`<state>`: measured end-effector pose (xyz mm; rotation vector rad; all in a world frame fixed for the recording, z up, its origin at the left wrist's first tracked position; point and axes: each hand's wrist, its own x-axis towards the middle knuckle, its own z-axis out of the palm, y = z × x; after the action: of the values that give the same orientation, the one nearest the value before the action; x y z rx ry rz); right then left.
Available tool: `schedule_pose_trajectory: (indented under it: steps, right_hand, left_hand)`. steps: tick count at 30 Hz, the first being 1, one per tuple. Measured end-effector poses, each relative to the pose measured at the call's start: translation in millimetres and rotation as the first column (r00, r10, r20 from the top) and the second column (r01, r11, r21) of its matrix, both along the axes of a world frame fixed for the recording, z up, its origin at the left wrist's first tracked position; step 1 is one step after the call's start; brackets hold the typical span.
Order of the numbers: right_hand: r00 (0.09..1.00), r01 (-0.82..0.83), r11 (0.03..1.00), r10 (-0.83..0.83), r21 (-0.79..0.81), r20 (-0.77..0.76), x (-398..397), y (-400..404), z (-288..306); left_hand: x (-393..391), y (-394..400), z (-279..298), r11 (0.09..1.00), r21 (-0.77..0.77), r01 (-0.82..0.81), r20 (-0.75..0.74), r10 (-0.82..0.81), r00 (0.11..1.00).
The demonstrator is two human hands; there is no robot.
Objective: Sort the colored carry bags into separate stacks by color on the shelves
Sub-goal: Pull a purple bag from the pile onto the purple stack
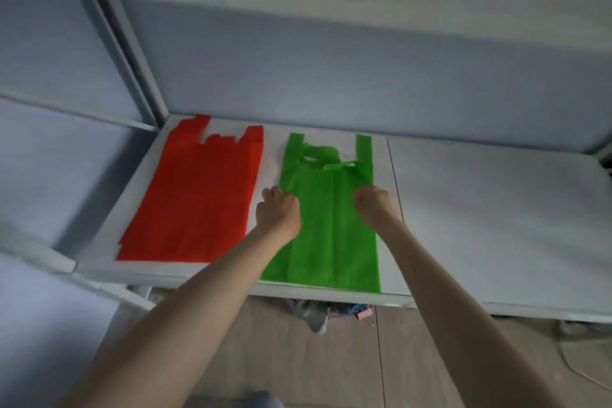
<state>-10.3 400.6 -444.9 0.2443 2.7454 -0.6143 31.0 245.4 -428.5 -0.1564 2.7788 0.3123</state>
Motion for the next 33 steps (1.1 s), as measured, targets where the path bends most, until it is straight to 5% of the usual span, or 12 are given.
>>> schedule_pose_trajectory:
  steps: [11,23,33]
  right_hand:
    - [0.986,-0.133,0.989,0.138,-0.064,0.093,122,-46,209]
    - [0.962,-0.238,0.964,0.250,-0.114,0.105,175,-111,347]
    - [0.962,-0.263,0.941,0.239,-0.214,-0.132,71,-177,441]
  left_hand:
    - [97,-2,204,0.995,0.077,0.062,0.235,-0.078,0.969]
    - [150,-103,355,0.980,0.196,0.029,0.087,-0.047,0.995]
    - [71,-180,432,0.974,0.188,-0.123,-0.194,0.159,0.968]
